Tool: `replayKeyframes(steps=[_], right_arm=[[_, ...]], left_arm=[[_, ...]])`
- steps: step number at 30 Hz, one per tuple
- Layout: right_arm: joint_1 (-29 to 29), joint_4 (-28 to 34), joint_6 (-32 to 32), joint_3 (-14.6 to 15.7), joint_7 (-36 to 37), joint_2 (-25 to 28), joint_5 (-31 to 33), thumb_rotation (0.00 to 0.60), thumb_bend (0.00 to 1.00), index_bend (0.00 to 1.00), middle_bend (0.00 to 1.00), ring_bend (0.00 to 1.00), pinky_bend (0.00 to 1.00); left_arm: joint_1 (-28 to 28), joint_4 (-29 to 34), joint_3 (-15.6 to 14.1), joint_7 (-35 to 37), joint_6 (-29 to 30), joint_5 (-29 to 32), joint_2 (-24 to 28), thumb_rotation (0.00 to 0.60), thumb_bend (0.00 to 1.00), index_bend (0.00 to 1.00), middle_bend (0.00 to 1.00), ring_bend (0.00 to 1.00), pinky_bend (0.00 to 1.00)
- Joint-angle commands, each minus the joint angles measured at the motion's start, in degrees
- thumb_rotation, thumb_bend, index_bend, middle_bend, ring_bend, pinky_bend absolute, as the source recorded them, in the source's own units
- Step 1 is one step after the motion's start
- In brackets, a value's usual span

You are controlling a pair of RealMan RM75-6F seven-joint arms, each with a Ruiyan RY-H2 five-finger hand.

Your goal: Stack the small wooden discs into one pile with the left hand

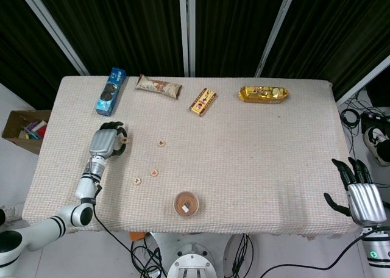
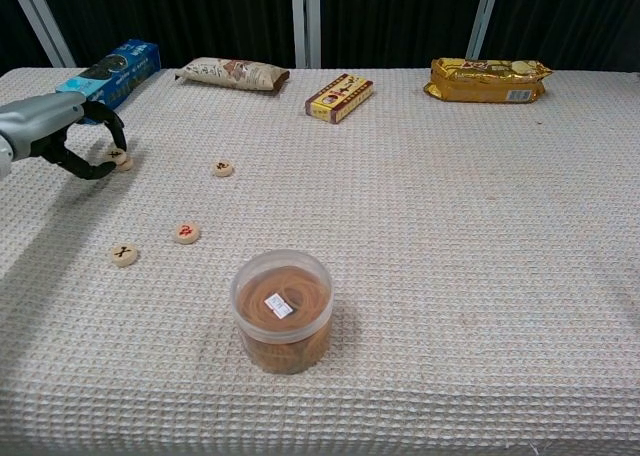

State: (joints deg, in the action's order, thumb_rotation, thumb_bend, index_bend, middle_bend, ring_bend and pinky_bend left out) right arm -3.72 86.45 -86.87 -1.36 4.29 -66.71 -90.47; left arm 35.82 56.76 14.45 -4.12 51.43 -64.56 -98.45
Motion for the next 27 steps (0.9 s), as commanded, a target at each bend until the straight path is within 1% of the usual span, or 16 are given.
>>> replayKeyframes(steps=[1,11,27], right_arm=[[0.0,0.0,0.0,0.0,0.0,0.0,0.0,0.6,0.22,0.11,0.18,0.0,0.05],[0.2,-0.2,0.1,0.0,0.2,0.0,0.3,0.6,0.22,0.11,0.18,0.0,0.05],[0.1,-0.2,0.3,-0.1,0.3,0.0,0.4,0.6,0.22,0.11,0.18,0.0,0.05]], left_arm=[[0.3,-0.4,0.3,-0.1,-0.4,0.5,-0.2,0.6,0.4,0.46,0.17,0.12,0.13],[1.5,-1.3,0.4,-0.7,-1.1,1.1,-0.6,0.6,0.4,0.45,0.17,0.12,0.13],[1.5,-2.3,-0.1,-0.3,-1.2,1.6,-1.2,0.6,0.4,0.44,0.17,0.12,0.13]])
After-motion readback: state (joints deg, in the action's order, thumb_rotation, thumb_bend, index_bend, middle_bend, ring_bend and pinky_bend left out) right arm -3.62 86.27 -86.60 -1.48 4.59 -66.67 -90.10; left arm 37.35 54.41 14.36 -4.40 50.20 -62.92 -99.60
